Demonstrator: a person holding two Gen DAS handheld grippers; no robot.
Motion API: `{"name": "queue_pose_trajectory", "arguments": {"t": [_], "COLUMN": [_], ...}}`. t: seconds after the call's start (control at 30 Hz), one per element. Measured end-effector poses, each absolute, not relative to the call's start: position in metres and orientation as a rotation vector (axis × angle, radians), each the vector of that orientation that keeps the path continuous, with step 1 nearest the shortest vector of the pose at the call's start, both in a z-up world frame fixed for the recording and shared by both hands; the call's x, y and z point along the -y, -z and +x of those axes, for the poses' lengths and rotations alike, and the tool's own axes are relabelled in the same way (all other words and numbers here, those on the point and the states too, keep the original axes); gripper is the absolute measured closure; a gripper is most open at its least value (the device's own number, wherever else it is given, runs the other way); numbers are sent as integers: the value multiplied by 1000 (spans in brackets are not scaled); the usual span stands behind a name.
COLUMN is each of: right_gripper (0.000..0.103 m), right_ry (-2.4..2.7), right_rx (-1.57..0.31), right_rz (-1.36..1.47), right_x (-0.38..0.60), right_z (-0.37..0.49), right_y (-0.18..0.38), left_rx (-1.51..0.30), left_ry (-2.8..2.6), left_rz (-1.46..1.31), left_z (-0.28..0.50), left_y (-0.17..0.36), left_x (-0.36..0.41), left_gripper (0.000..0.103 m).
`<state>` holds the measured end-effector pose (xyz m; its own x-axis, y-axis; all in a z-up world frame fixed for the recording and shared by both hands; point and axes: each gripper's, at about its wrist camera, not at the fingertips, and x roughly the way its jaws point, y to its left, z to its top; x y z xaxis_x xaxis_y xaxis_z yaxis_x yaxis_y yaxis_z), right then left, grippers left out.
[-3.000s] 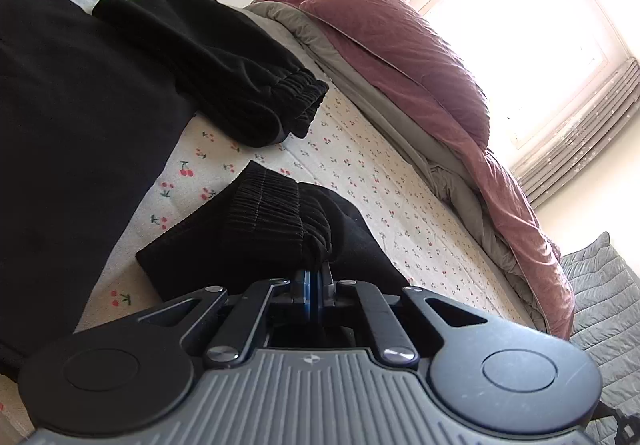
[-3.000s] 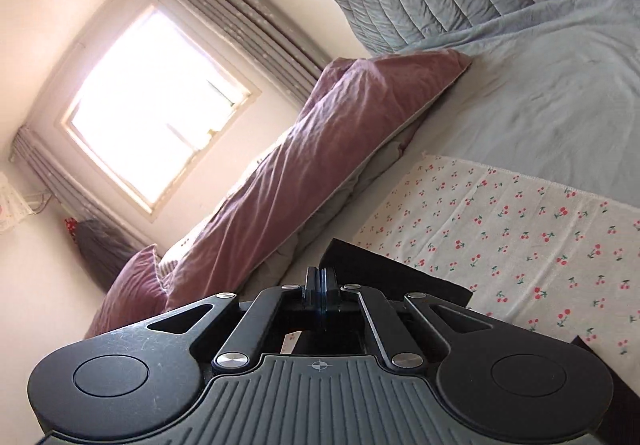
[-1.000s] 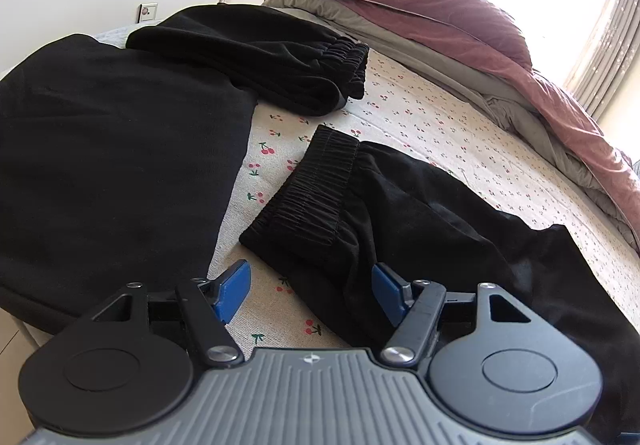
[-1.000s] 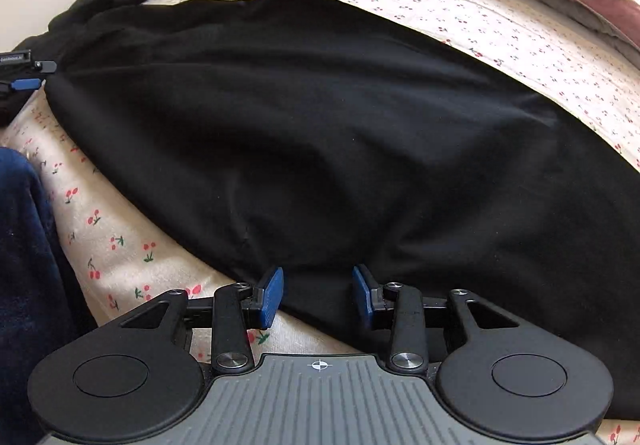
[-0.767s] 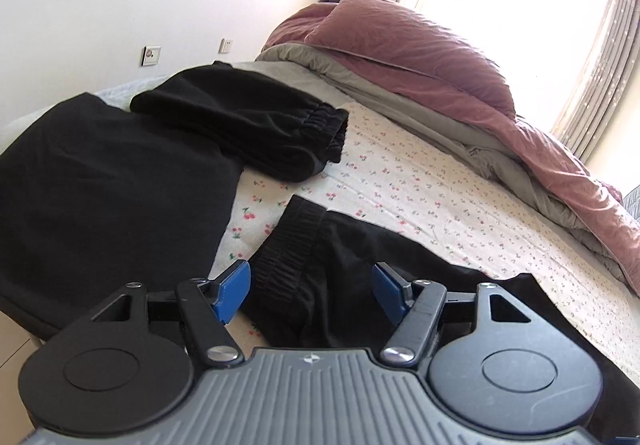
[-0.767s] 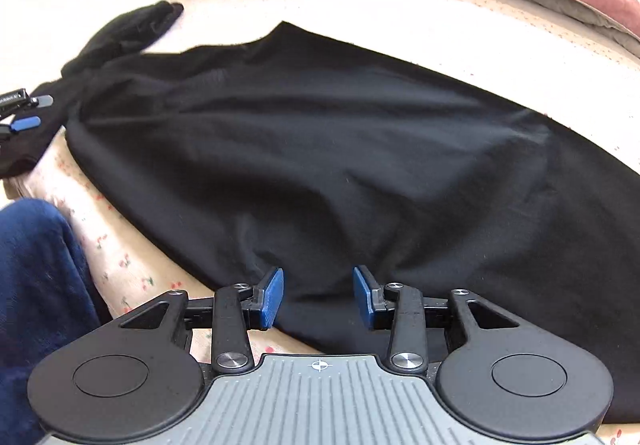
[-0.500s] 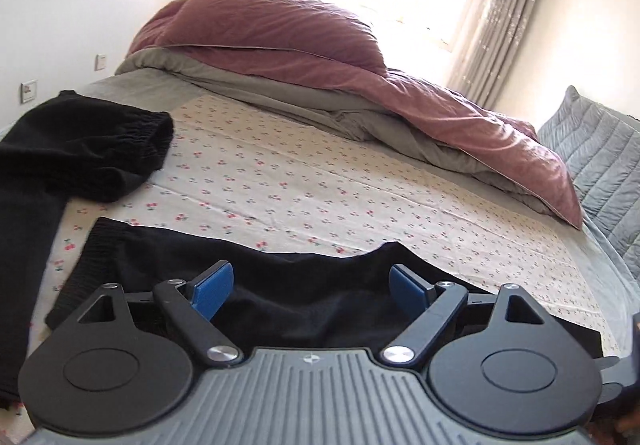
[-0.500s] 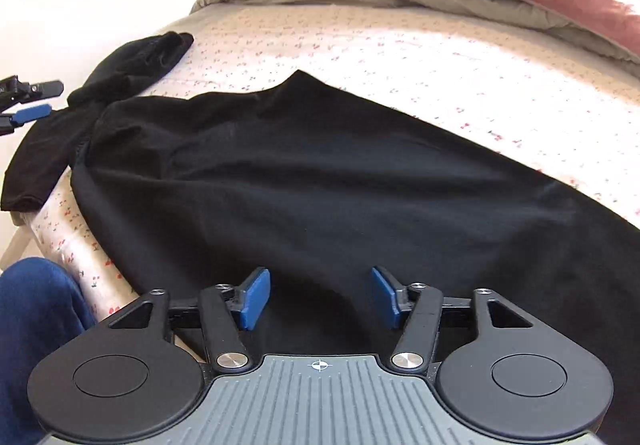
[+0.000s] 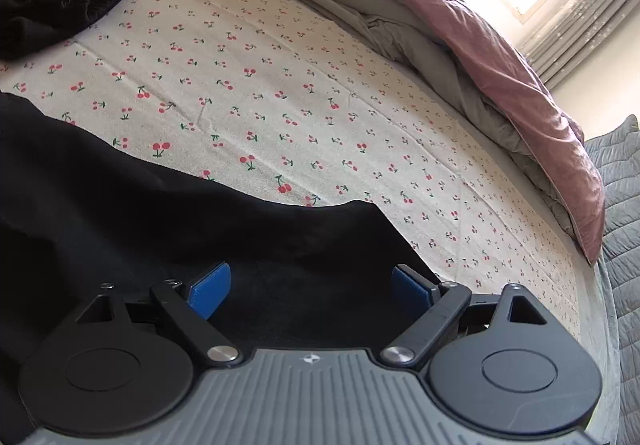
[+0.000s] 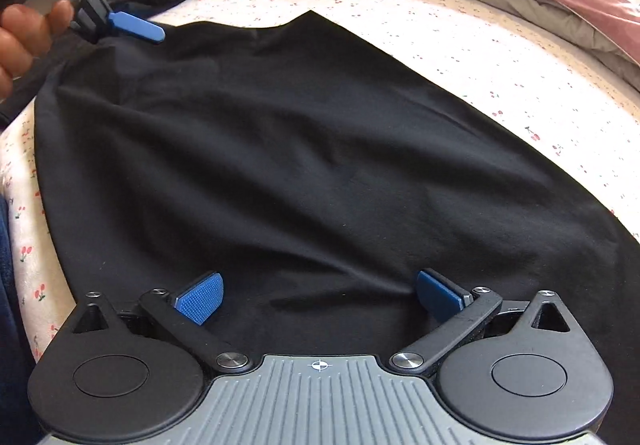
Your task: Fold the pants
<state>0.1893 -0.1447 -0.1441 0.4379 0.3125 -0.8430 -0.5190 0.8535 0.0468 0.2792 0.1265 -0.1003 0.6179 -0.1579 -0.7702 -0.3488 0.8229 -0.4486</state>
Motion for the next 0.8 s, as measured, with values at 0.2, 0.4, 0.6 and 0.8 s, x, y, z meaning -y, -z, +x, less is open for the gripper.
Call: {"name": "queue_pose_trajectory", "arguments": {"t": [0.2, 0.4, 0.6, 0.8], "right_gripper": [0, 0, 19, 36], "right_ry": [-419, -368, -433, -467], "right_rx": [-1009, -984, -908, -917], "right_rz": [-147, -78, 110, 161], "right_x": [166, 176, 178, 131], "right_z": [211, 219, 249, 331], "right_y": [141, 134, 111, 99], "left_rx": [-863, -766, -818, -820], "left_ry": [-76, -93, -287, -440], "left_rz": [-465, -381, -607, -683], "left_z": [283, 278, 264, 256], "left_y": [136, 108, 122, 125], "left_x": [-98, -104, -150, -189], "left_gripper": [15, 19, 24, 42]}}
